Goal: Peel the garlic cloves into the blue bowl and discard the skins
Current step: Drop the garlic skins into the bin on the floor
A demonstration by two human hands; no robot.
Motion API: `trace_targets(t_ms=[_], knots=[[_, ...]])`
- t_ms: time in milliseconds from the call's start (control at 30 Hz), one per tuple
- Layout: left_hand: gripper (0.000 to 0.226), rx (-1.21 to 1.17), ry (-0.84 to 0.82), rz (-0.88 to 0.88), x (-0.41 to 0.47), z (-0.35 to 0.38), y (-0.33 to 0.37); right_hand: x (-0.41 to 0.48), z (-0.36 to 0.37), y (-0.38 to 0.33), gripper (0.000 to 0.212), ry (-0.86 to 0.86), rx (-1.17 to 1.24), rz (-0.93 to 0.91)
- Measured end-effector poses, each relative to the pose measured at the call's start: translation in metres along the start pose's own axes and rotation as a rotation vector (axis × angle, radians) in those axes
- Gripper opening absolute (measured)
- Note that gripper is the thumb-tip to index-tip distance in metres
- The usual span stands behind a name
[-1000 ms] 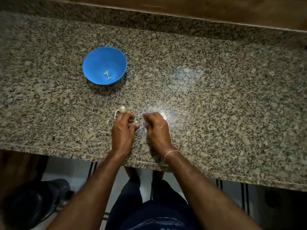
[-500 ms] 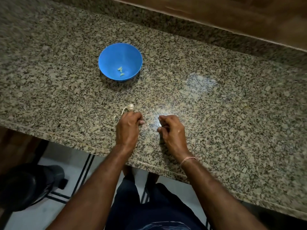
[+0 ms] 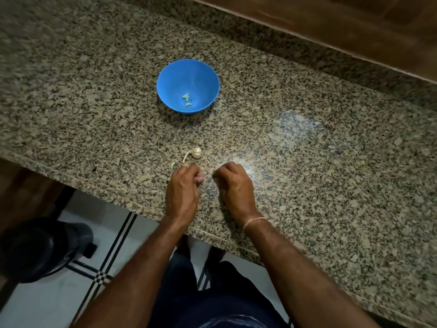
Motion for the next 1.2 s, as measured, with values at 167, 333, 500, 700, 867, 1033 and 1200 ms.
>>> trace_targets(t_ms=[167, 333, 500, 700, 867, 1033, 1200], knots=[[0.016, -0.061, 0.001, -0.064, -0.003, -0.006, -0.005, 0.011, 0.008, -0.002, 0.004, -0.062, -0.218, -0.033], [0.024, -0.197, 0.040, -0.181, -0.008, -0.029, -0.018, 0.004, 0.012, -0.003, 0.015, -0.105, 0.185, 0.350], [0.021, -0.285, 0.074, -0.283, -0.026, -0.063, -0.049, -0.007, 0.041, -0.050, 0.016, -0.136, 0.882, 0.733], [0.022, -0.348, 0.151, -0.414, -0.073, -0.110, -0.156, -0.030, 0.141, -0.135, 0.031, -0.259, 1.081, 0.849], [0.026, -0.379, 0.272, -0.545, -0.148, -0.164, -0.304, -0.070, 0.274, -0.236, 0.037, -0.410, 1.125, 0.892], [0.027, -0.388, 0.354, -0.713, -0.230, -0.209, -0.448, -0.115, 0.395, -0.328, 0.034, -0.598, 1.022, 0.887], [0.023, -0.405, 0.388, -0.871, -0.286, -0.231, -0.545, -0.136, 0.483, -0.385, 0.032, -0.712, 0.910, 0.874]])
Point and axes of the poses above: each hand's wrist, its own x-axis towards the middle knuckle, its own z-axis out of the palm, y = z × x, the point moved 6 cm from there along x, towards the middle knuckle, and after that the axes turned 10 degrees about x, right-handed, at the moved point
